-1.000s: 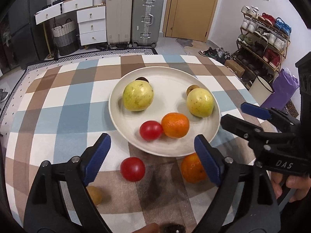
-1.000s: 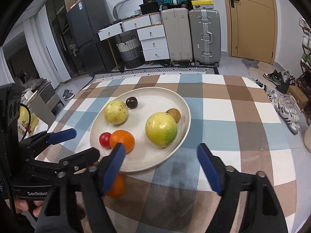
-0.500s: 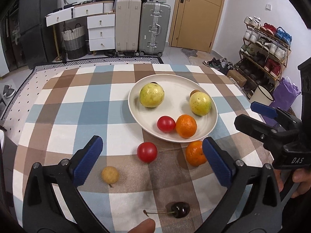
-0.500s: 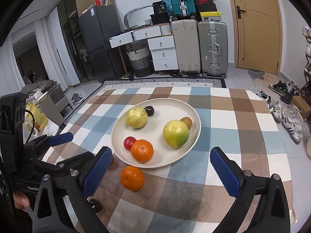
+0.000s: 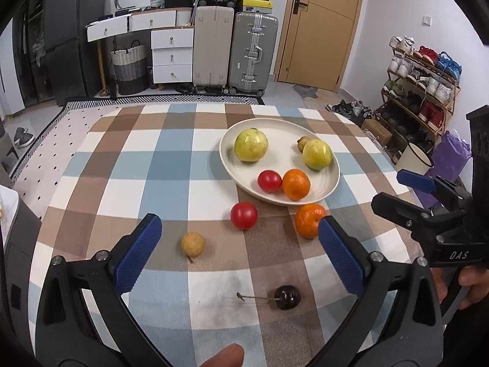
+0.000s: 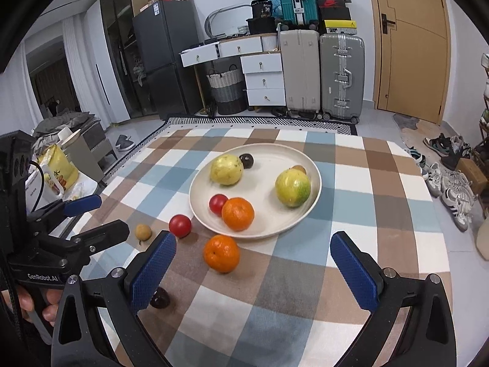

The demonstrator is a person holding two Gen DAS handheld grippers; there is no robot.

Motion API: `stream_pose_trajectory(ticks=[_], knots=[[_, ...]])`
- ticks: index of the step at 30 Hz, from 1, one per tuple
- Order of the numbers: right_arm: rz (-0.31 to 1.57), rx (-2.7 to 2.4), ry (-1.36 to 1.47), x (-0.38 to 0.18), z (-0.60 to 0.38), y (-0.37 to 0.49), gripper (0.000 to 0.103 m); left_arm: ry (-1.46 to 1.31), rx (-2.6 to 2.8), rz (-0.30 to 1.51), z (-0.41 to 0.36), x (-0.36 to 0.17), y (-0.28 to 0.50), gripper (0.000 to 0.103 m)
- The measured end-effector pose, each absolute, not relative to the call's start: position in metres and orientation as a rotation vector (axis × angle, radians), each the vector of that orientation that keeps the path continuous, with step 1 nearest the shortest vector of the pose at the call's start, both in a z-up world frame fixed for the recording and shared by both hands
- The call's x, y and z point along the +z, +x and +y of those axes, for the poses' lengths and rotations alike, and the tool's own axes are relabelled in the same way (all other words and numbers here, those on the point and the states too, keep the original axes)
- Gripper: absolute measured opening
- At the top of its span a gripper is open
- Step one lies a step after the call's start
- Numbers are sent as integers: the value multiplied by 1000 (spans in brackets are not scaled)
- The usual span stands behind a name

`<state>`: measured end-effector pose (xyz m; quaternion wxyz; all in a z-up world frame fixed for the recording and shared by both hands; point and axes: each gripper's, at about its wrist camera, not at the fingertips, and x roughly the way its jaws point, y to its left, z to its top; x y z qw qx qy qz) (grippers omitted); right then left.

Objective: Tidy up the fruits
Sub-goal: 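Move both grippers back toward the dark cherry and brown fruit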

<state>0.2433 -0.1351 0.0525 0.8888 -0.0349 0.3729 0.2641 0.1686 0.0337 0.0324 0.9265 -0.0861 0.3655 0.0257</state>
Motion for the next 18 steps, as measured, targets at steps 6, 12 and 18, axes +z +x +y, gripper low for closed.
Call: stream_pose_trajectory(ticks=[6, 12, 18], knots=[[800, 509, -93, 40, -136, 231, 102, -198, 63, 761, 37, 24, 156, 102], [835, 526, -79, 29, -141, 222, 102, -205, 86, 784, 40, 11, 137, 102], [879, 551, -82, 13, -140, 216, 102, -221, 76, 819, 39, -7, 123, 102]])
